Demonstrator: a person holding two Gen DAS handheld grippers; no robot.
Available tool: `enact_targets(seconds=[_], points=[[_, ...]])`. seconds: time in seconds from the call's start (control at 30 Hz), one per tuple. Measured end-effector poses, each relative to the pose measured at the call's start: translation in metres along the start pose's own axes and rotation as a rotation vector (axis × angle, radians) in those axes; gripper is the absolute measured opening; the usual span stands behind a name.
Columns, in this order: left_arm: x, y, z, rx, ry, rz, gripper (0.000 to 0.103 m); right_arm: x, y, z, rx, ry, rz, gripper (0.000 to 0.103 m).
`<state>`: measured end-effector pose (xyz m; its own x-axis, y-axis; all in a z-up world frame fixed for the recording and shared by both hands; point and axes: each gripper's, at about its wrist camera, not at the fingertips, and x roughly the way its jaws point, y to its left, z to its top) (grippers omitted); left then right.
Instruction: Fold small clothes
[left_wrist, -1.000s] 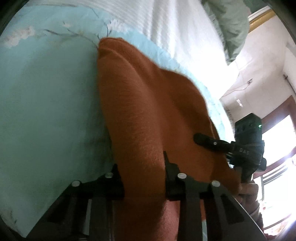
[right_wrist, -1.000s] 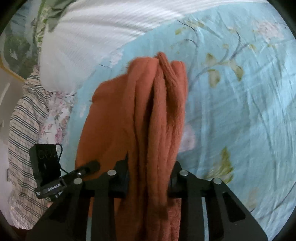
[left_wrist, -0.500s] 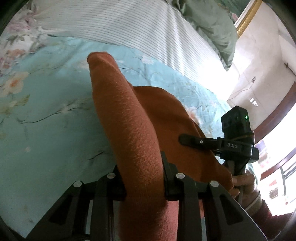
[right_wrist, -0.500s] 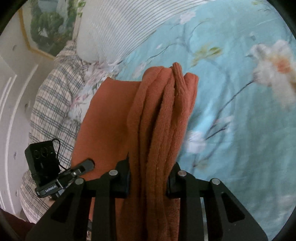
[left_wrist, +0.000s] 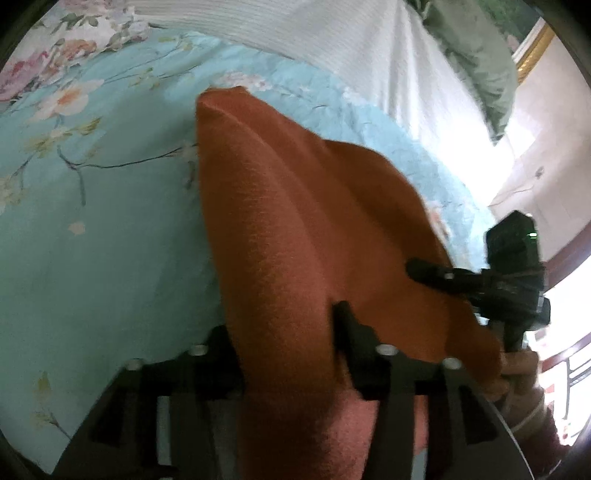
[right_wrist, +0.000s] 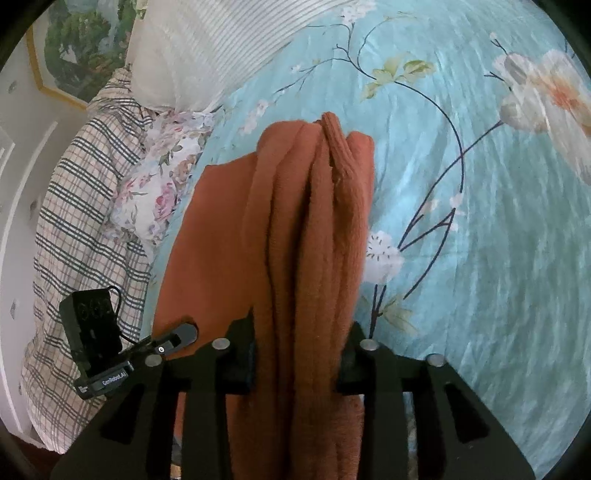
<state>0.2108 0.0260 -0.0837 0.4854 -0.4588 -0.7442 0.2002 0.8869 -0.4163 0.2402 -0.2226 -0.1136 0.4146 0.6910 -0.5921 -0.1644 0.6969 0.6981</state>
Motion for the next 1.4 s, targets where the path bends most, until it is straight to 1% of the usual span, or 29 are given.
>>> enact_targets(seconds=[0.07,0.1,0.17,0.23,0.27,0.33,0.4,0.5,0.57,0.6,0.7,0.73,0.77,0.8,0.83,0.87,0.9,0.93,0.97,1.0,1.1,1.17,1.2,1.23,1.27,1.33,1.37,1.4], points=[[-0.004,0.001,-0.001,-0.009,-0.001,0.001,0.061,-0.004,0.002,-0.001,0.001,-0.002,-0.021,0.042],[-0.007,0.004,-0.002,-0.011,-0.002,0.002,0.063,-0.011,0.004,-0.001,-0.004,-0.011,-0.046,0.043],[-0.018,0.006,-0.004,-0.014,-0.013,0.028,0.066,-0.022,0.009,0.000,-0.016,-0.037,-0.082,0.044],[-0.031,0.006,-0.005,-0.009,-0.040,0.044,0.066,-0.041,0.017,0.002,-0.040,-0.090,-0.118,0.044],[-0.041,0.006,-0.005,-0.004,-0.068,0.057,0.066,-0.051,0.022,0.005,-0.057,-0.127,-0.132,0.044],[-0.056,0.005,-0.006,0.012,-0.109,0.061,0.064,-0.060,0.032,0.010,-0.093,-0.158,-0.118,0.044],[-0.068,0.001,-0.007,0.042,-0.136,0.053,0.062,-0.057,0.040,0.016,-0.117,-0.145,-0.104,0.044],[-0.075,-0.009,-0.007,0.092,-0.151,0.005,0.061,-0.038,0.045,0.025,-0.141,-0.107,-0.120,0.044],[-0.075,-0.016,-0.009,0.122,-0.148,-0.015,0.061,-0.026,0.044,0.029,-0.131,-0.086,-0.136,0.044],[-0.072,-0.022,-0.008,0.129,-0.148,-0.017,0.059,-0.019,0.040,0.032,-0.118,-0.070,-0.140,0.044],[-0.064,-0.030,-0.010,0.150,-0.125,-0.031,0.053,-0.006,0.035,0.036,-0.096,-0.053,-0.115,0.044],[-0.062,-0.030,-0.011,0.154,-0.120,-0.032,0.053,-0.003,0.035,0.038,-0.096,-0.048,-0.119,0.044],[-0.060,-0.031,-0.012,0.161,-0.116,-0.034,0.053,-0.002,0.034,0.039,-0.094,-0.045,-0.114,0.042],[-0.058,-0.033,-0.013,0.166,-0.109,-0.041,0.053,0.001,0.032,0.041,-0.089,-0.043,-0.105,0.038],[-0.056,-0.033,-0.013,0.165,-0.102,-0.046,0.053,0.002,0.031,0.042,-0.086,-0.041,-0.101,0.014],[-0.054,-0.032,-0.012,0.161,-0.097,-0.049,0.053,0.003,0.031,0.044,-0.082,-0.040,-0.102,0.010],[-0.055,-0.032,-0.010,0.156,-0.095,-0.056,0.053,0.000,0.032,0.045,-0.078,-0.046,-0.099,0.010],[-0.056,-0.033,-0.009,0.152,-0.094,-0.064,0.053,-0.007,0.035,0.045,-0.081,-0.070,-0.083,0.010],[-0.057,-0.033,-0.007,0.152,-0.096,-0.069,0.053,-0.017,0.039,0.044,-0.088,-0.102,-0.056,0.010],[-0.059,-0.035,-0.006,0.157,-0.103,-0.073,0.053,-0.033,0.044,0.041,-0.101,-0.155,-0.022,0.010],[-0.063,-0.042,-0.006,0.173,-0.124,-0.073,0.053,-0.056,0.043,0.032,-0.097,-0.232,-0.017,0.010],[-0.056,-0.046,-0.007,0.174,-0.109,-0.083,0.053,-0.053,0.028,0.029,-0.063,-0.217,-0.073,0.010],[-0.051,-0.047,-0.008,0.172,-0.097,-0.088,0.053,-0.046,0.016,0.027,-0.036,-0.194,-0.115,0.010],[-0.044,-0.049,-0.010,0.174,-0.082,-0.086,0.053,-0.038,0.005,0.026,-0.007,-0.172,-0.130,0.010],[-0.038,-0.049,-0.010,0.177,-0.070,-0.068,0.053,-0.032,-0.005,0.024,0.018,-0.162,-0.126,0.010],[-0.022,-0.048,-0.014,0.182,-0.029,-0.012,0.046,-0.024,-0.016,0.022,0.043,-0.165,-0.112,0.010],[-0.017,-0.047,-0.015,0.181,-0.025,0.011,0.040,-0.023,-0.017,0.022,0.049,-0.172,-0.105,0.010],[-0.016,-0.045,-0.016,0.182,-0.030,0.012,0.039,-0.023,-0.016,0.023,0.048,-0.176,-0.107,0.010]])
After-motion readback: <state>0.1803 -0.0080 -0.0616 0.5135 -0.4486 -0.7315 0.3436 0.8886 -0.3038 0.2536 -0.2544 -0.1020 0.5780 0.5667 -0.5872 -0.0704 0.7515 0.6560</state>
